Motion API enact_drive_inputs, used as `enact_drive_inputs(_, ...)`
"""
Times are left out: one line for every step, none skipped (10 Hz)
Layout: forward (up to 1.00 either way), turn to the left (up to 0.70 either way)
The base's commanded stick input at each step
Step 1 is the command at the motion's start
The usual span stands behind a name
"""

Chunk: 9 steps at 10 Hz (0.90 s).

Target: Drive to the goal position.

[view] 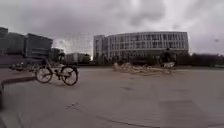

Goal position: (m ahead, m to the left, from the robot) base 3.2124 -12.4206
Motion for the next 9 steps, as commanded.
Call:
enact_drive_inputs(1.0, 0.09)
enact_drive_inputs(1.0, 0.09)
enact_drive_inputs(1.0, 0.09)
enact_drive_inputs(1.0, 0.09)
enact_drive_inputs(1.0, 0.09)
enact_drive_inputs(1.0, 0.09)
enact_drive_inputs(1.0, 0.09)
enact_drive_inputs(1.0, 0.11)
enact_drive_inputs(1.0, 0.1)
